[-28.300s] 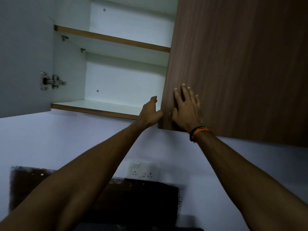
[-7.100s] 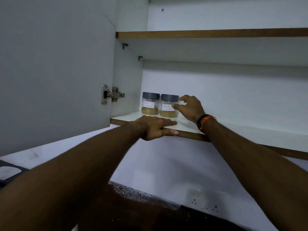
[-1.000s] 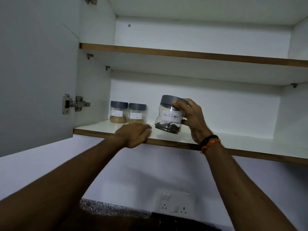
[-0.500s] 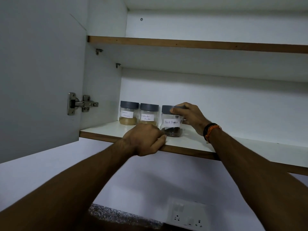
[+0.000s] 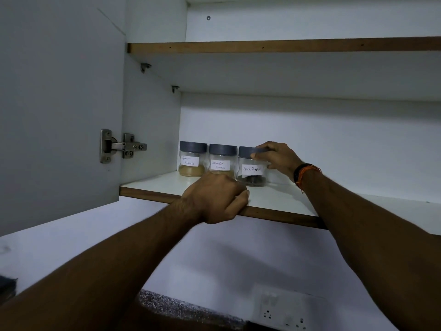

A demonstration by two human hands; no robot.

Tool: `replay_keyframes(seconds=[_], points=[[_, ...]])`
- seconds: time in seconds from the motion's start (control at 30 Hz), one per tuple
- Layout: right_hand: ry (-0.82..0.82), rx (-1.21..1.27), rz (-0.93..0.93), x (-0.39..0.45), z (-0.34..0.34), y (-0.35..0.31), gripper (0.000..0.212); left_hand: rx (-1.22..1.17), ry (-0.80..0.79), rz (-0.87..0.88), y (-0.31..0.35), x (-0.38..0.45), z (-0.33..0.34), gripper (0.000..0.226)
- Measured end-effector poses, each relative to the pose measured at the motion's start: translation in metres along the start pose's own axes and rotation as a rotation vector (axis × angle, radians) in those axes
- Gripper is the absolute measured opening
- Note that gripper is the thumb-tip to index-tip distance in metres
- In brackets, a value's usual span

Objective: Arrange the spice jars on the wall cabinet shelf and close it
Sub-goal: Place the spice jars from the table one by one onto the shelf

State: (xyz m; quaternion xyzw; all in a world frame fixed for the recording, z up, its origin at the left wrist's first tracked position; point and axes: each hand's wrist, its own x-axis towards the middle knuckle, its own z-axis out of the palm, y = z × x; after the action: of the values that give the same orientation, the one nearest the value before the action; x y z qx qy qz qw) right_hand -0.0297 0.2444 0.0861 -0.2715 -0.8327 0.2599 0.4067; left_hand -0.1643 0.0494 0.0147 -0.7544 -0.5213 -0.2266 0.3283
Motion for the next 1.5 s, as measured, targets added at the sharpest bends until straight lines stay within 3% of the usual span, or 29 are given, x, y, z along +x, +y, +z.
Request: replay_keyframes(seconds=[0.5,0.7,0.83,1.17,1.33,1.5], points=[[-0.015,-0.144,0.035,0.007,0.008,0.007,0.041,0.01,0.014,-0.026,-0.003,0.001,0.004,0.038],[-0.002,-0.156,0.092,0.004,0.008,0.013,0.065,0.014,0.01,-0.023,-0.004,0.002,0.006,0.034],[0.106,-0.146,0.14,-0.003,0.002,0.009,0.073,0.041,0.022,-0.024,-0.004,0.001,0.004,0.035],[0.267,0.022,0.053,-0.089,-0.011,-0.032,0.018,0.114,-0.043,-0.084,0.002,0.001,-0.002,0.039],[0.357,-0.034,-0.007,-0.149,-0.011,-0.042,0.018,0.165,0.0,-0.165,0.013,-0.003,0.0,0.051],[0.449,-0.154,-0.117,-0.207,-0.007,-0.038,0.015,0.144,0.07,-0.364,0.042,-0.018,0.008,0.051]])
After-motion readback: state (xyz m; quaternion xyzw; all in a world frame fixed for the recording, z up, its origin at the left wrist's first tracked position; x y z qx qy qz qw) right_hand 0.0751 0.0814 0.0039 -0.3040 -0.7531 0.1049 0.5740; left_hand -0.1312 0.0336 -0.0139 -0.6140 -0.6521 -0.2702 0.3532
